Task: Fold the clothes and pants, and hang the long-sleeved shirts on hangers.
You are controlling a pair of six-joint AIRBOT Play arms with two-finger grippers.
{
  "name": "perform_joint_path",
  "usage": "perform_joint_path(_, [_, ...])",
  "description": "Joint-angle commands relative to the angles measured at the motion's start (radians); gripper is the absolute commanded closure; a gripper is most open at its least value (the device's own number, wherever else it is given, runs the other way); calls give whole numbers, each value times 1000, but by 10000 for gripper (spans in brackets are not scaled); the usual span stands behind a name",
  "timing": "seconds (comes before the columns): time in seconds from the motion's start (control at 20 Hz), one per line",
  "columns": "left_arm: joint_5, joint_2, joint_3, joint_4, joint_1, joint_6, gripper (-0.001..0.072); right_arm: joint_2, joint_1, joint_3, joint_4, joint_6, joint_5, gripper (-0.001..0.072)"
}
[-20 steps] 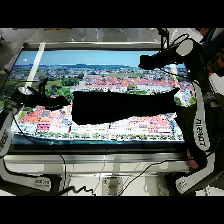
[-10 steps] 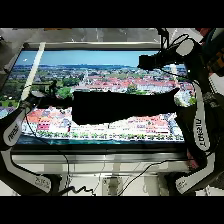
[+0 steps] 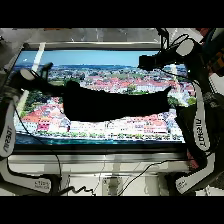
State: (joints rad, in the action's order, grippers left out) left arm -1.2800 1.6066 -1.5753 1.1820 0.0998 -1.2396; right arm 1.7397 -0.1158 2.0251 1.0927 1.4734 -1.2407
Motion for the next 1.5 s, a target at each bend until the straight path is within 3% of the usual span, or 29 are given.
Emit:
perform_joint_path(0.0, [-221,-98,-209,232,-42,-134,703,0,1,-23,11,0,-7,692])
perform_joint_path(0.3, [-256,-209,-248,486,-165,-152,704,1,-5,-76,10,-2,-61,692])
perform_joint_path(0.6, [-315,-169,-248,507,-154,-204,706,15,-113,-167,10,-2,39,692])
perform_joint_path(0.65, [-314,-169,-248,445,-154,-221,705,22,-146,-188,10,-2,82,692])
perform_joint_path(0.75, [-289,-181,-257,174,-154,-218,703,45,-217,-220,10,-2,193,692])
perform_joint_path(0.9, [-157,-190,-266,-160,-154,-166,702,105,-324,-227,8,2,323,692])
perform_joint_path(1.0, [-74,-190,-266,-182,-154,-167,701,145,-394,-227,8,2,373,692])
perform_joint_path(1.15, [-82,-182,-265,-119,-145,-176,701,197,-480,-227,7,16,474,692])
perform_joint_path(1.45, [-93,-182,-265,-113,-96,-201,701,299,-582,-227,-26,238,650,693])
